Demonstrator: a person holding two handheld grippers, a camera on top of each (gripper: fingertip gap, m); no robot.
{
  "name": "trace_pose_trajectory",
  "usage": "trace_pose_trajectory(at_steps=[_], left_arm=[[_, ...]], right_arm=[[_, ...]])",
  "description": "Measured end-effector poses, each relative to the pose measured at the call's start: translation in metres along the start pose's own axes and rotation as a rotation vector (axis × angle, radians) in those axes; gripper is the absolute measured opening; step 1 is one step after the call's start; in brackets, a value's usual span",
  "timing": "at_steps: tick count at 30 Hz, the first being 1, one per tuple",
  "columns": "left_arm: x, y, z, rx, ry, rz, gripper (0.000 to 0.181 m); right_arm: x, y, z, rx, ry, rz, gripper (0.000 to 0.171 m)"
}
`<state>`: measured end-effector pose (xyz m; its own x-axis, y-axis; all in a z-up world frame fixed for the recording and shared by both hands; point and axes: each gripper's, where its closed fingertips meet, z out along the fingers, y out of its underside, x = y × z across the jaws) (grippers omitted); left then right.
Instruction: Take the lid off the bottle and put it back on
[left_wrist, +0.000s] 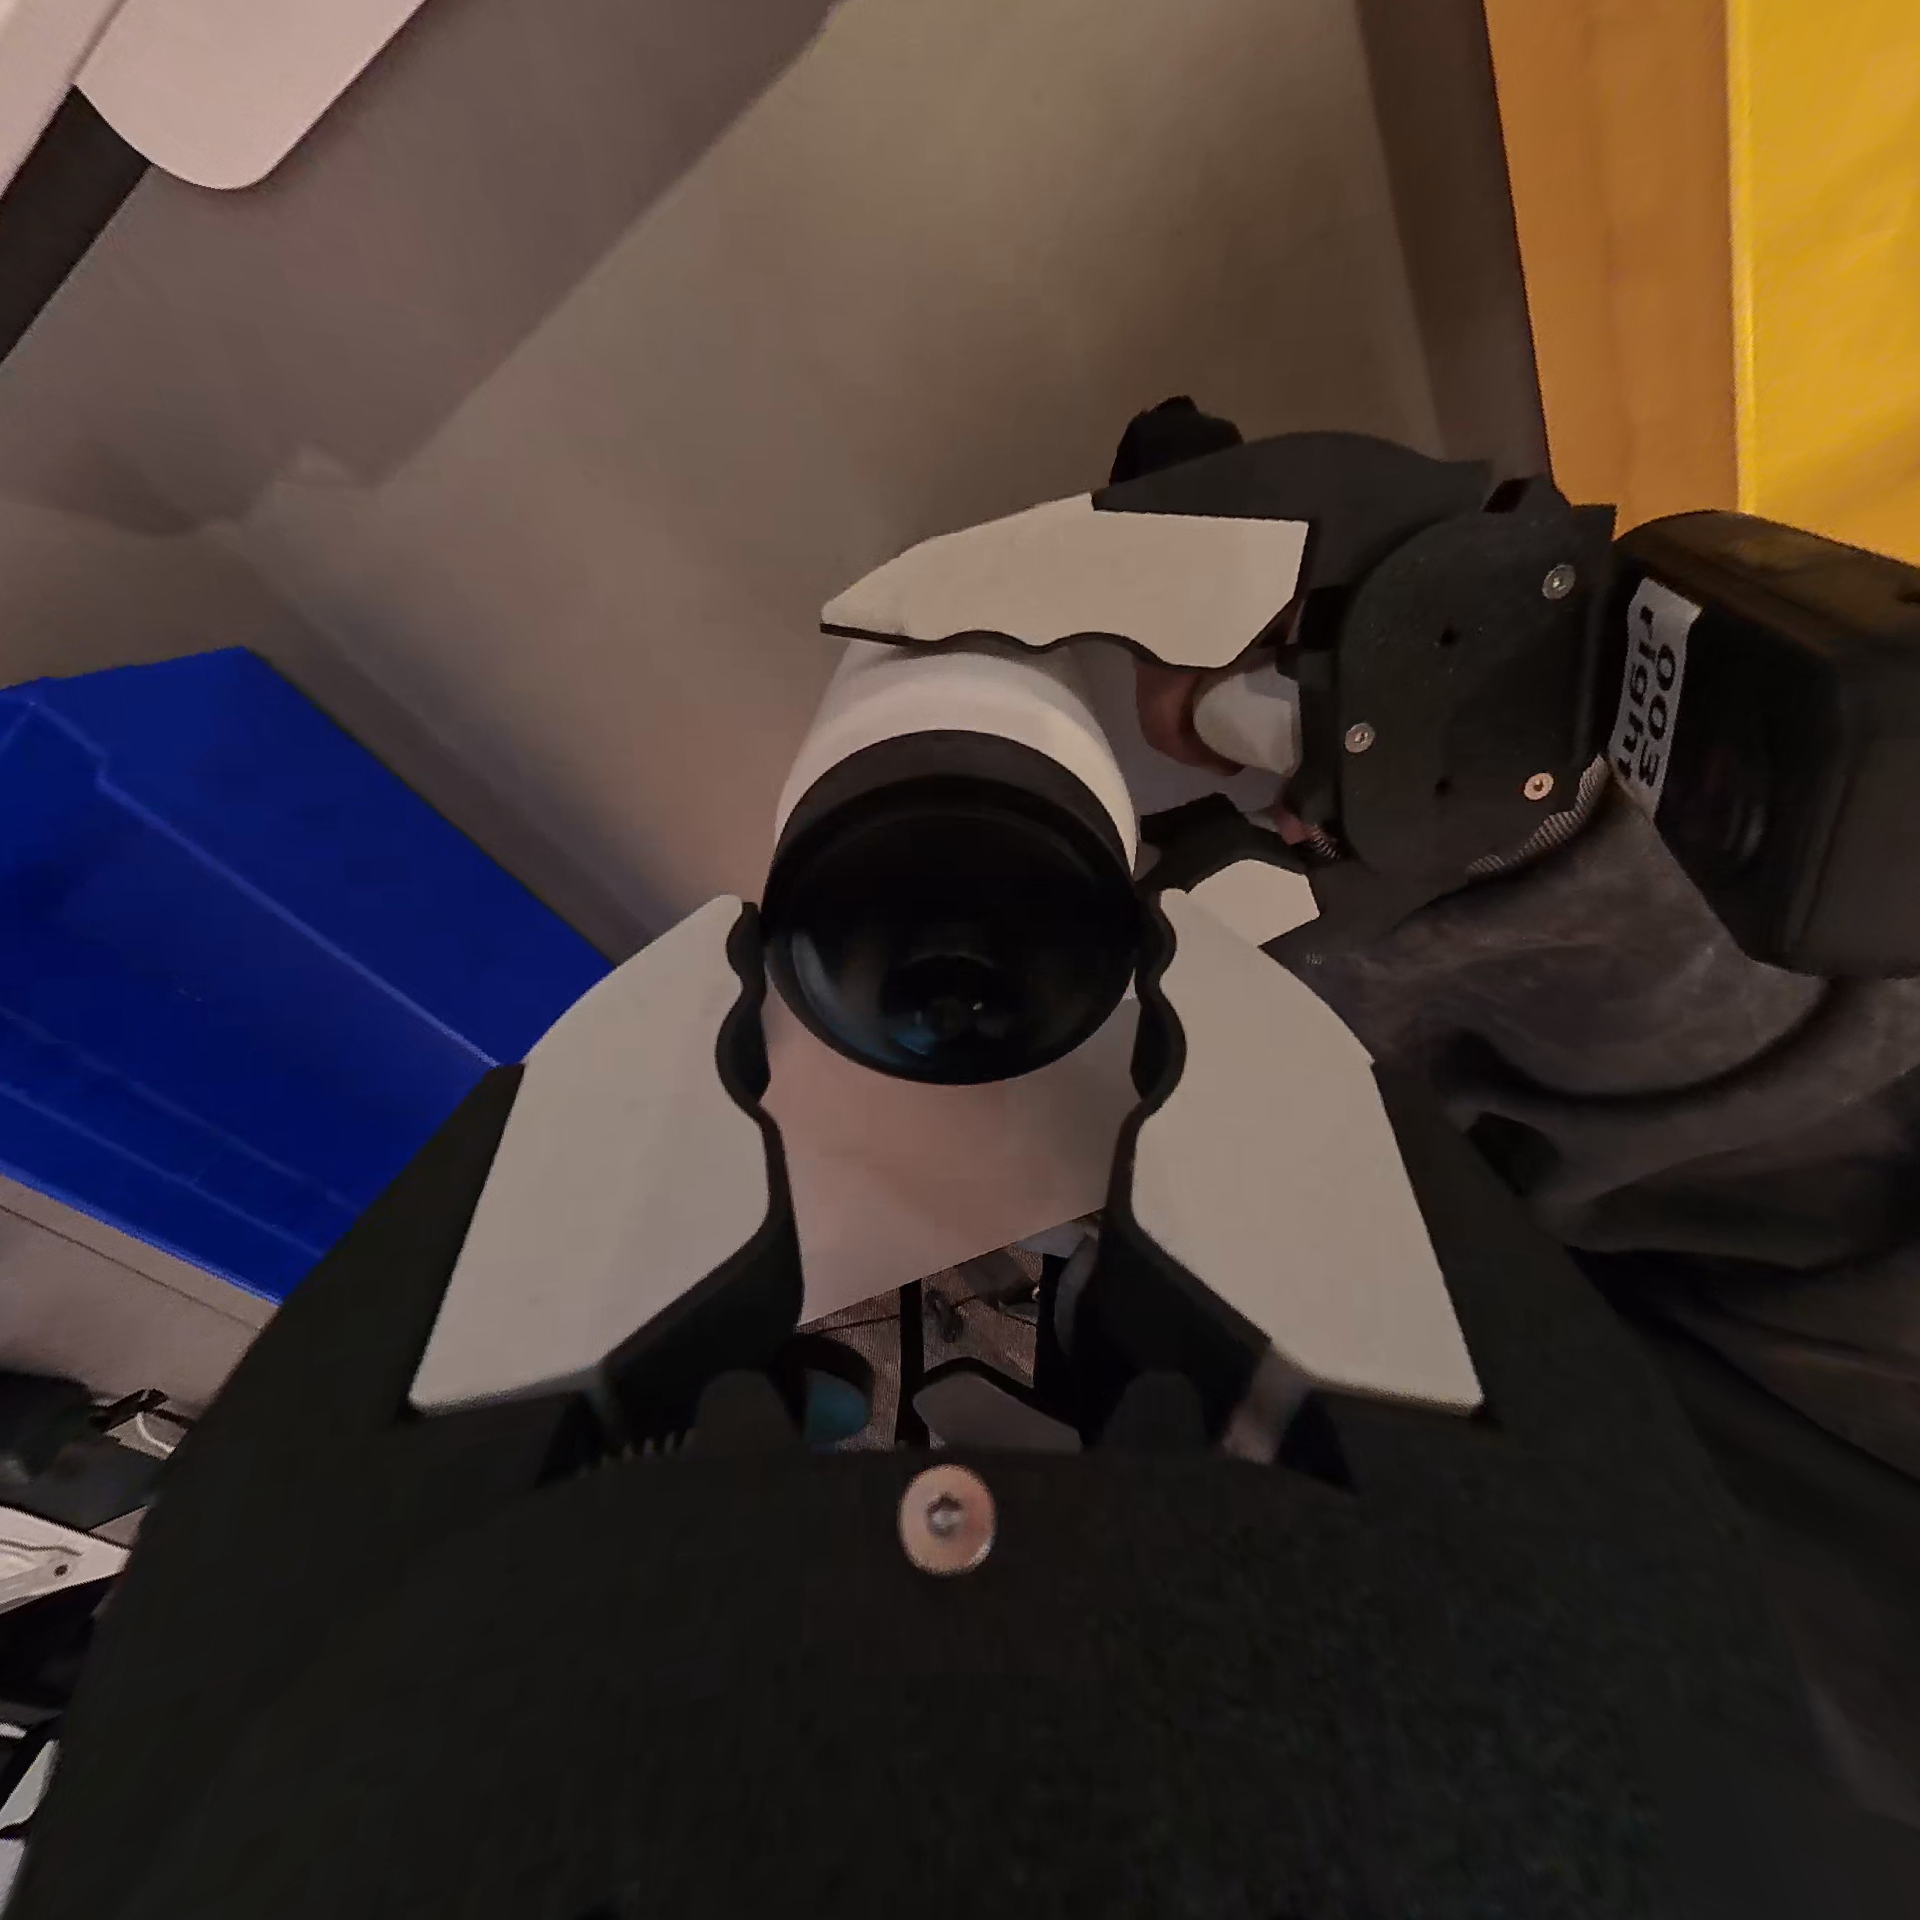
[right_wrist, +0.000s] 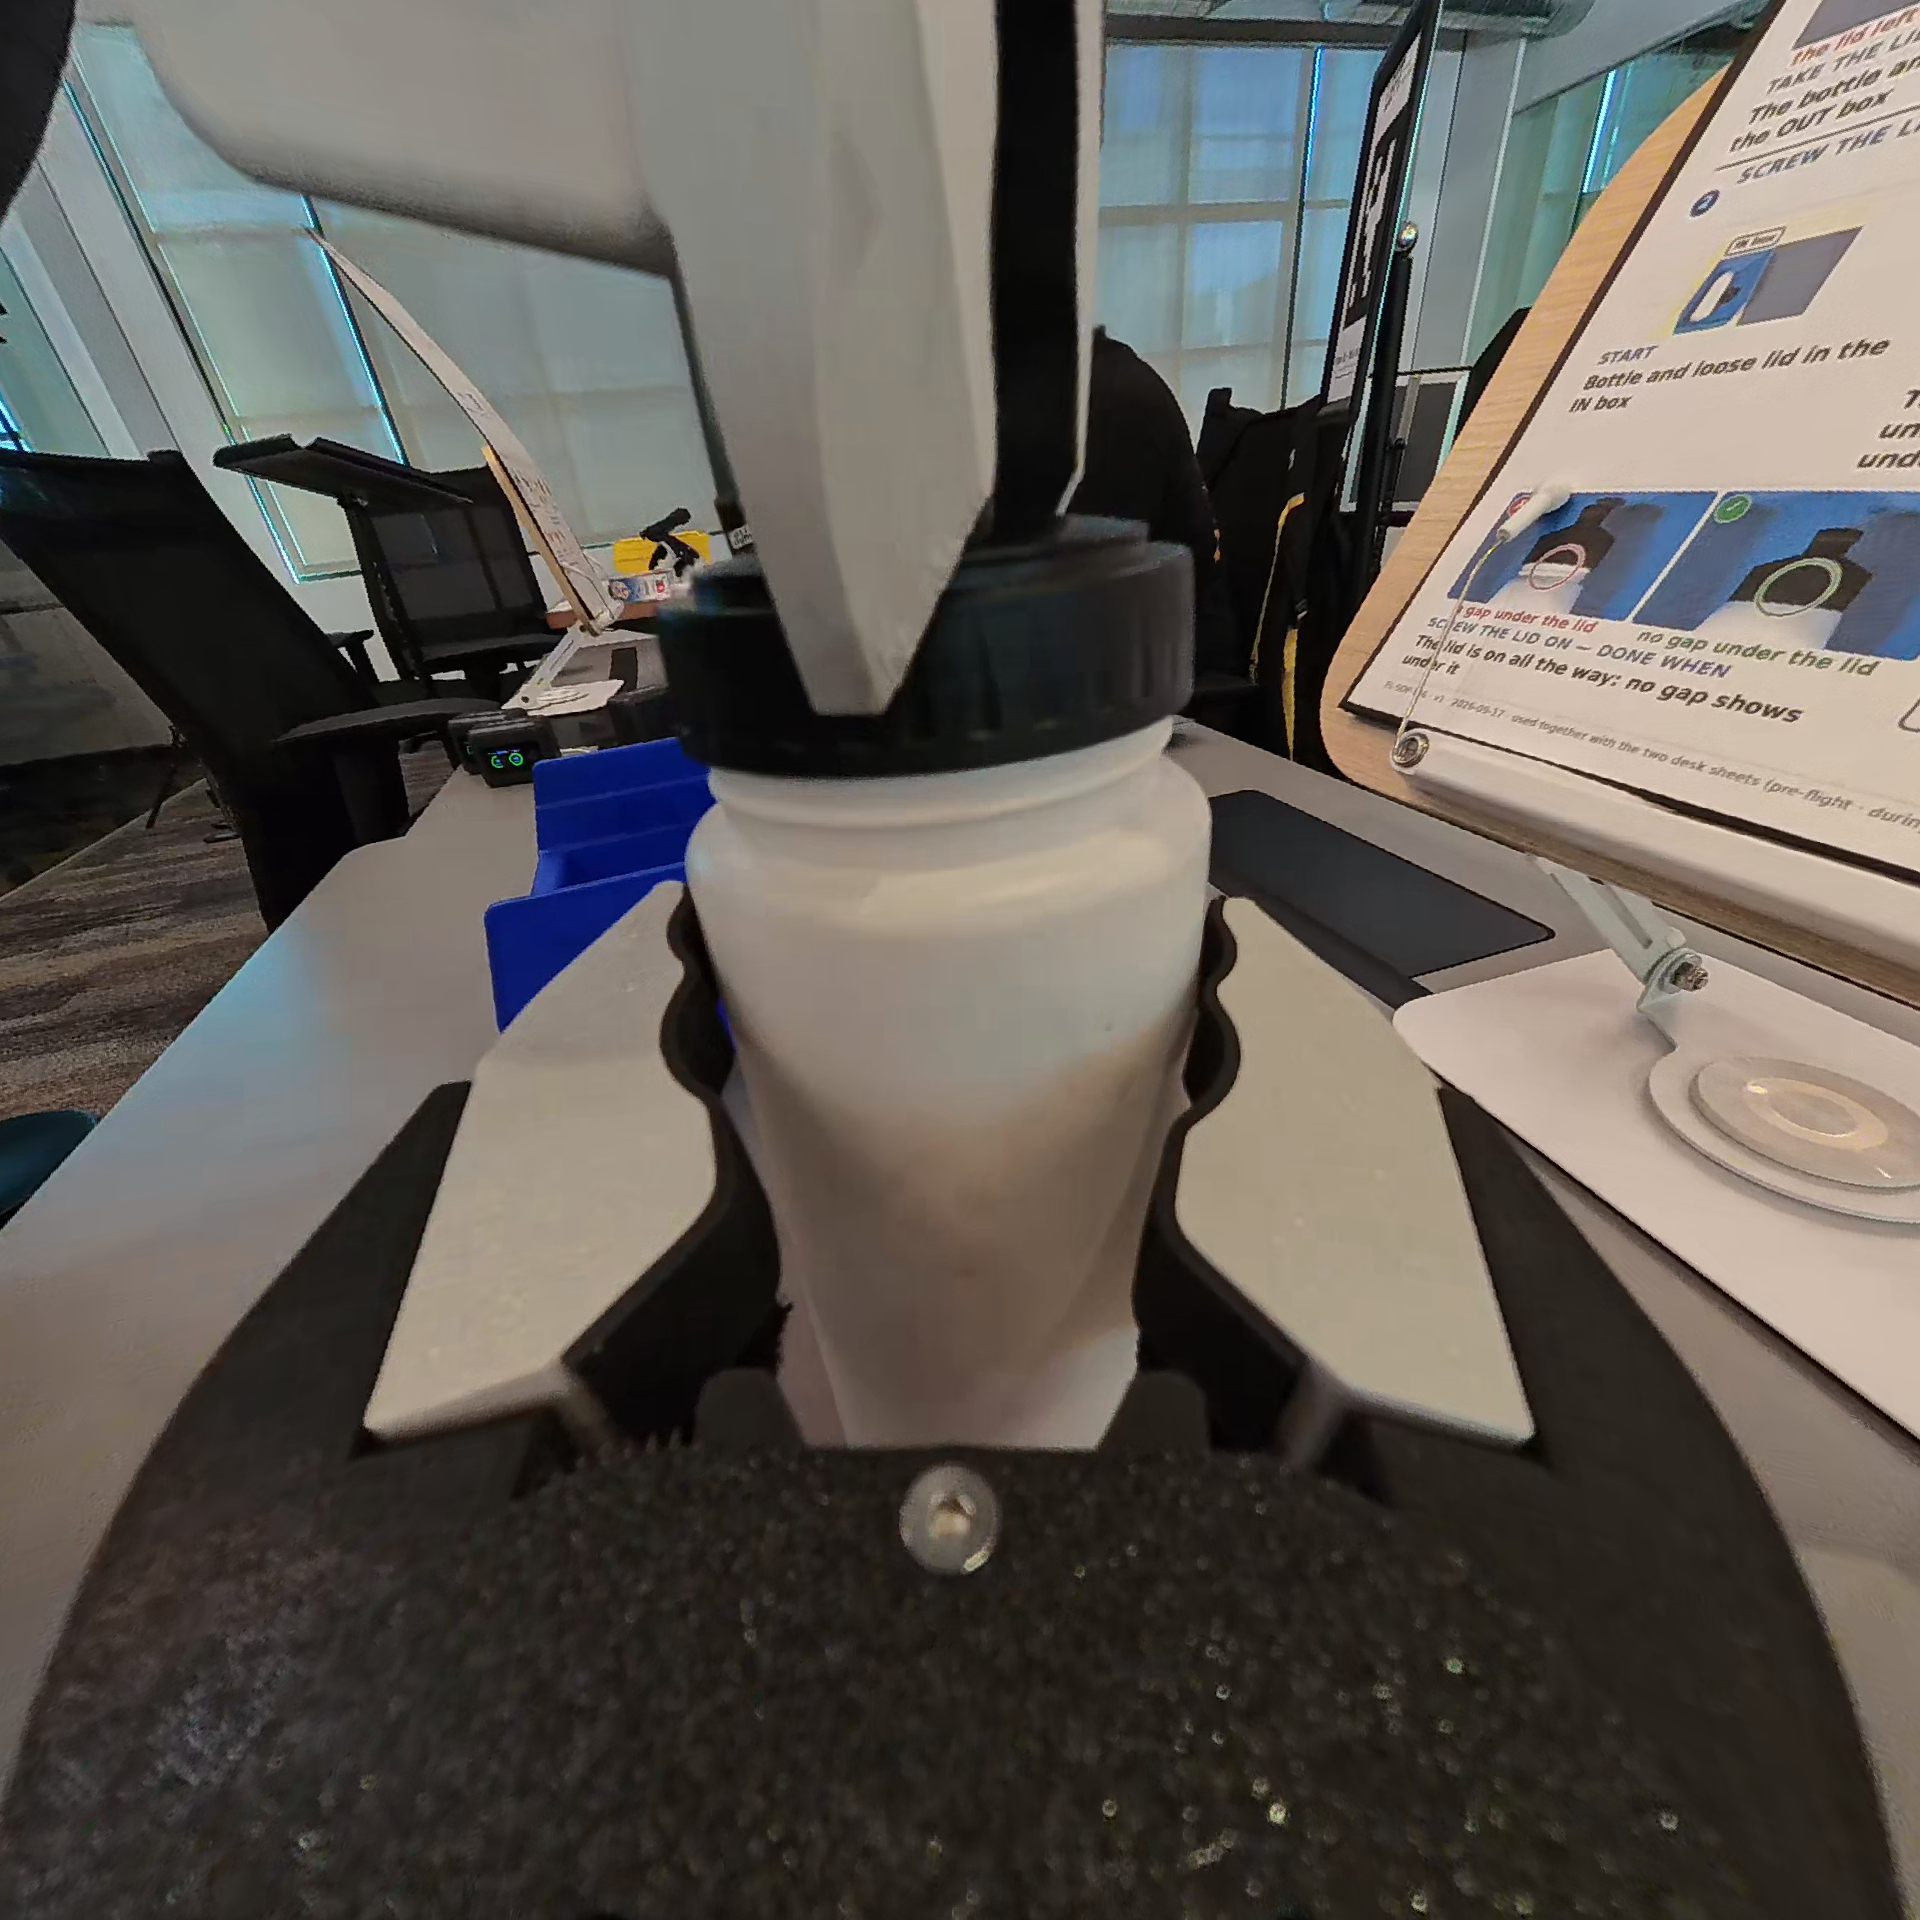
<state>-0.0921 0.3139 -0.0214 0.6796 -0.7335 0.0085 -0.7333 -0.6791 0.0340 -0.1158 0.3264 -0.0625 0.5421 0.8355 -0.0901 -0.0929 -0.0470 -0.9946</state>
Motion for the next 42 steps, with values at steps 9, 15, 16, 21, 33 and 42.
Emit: trace_pose_trajectory(at_steps=[9, 15, 16, 21, 33, 42], left_arm=[[-0.001, 0.005, 0.002, -0.061, -0.064, 0.143, 0.068], [-0.003, 0.009, 0.006, -0.072, -0.038, 0.205, 0.072], [-0.004, 0.009, 0.007, -0.064, -0.042, 0.212, 0.079], [0.003, 0.005, -0.005, 0.06, 0.05, 0.243, 0.098], [-0.016, 0.037, -0.01, 1.39, 0.141, 0.334, 0.099], [-0.008, 0.035, 0.082, 1.404, 0.167, 0.366, 0.093]], right_arm=[[-0.002, 0.0, 0.001, -0.008, 0.006, -0.009, 0.087], [-0.003, 0.001, 0.003, -0.014, 0.008, -0.019, 0.087], [-0.002, 0.001, 0.002, -0.011, 0.008, -0.015, 0.087], [0.0, 0.0, 0.0, 0.004, 0.004, -0.001, 0.087], [0.0, 0.0, 0.001, 0.003, 0.003, 0.001, 0.087], [0.002, 0.0, -0.001, -0.006, -0.001, 0.021, 0.087]])
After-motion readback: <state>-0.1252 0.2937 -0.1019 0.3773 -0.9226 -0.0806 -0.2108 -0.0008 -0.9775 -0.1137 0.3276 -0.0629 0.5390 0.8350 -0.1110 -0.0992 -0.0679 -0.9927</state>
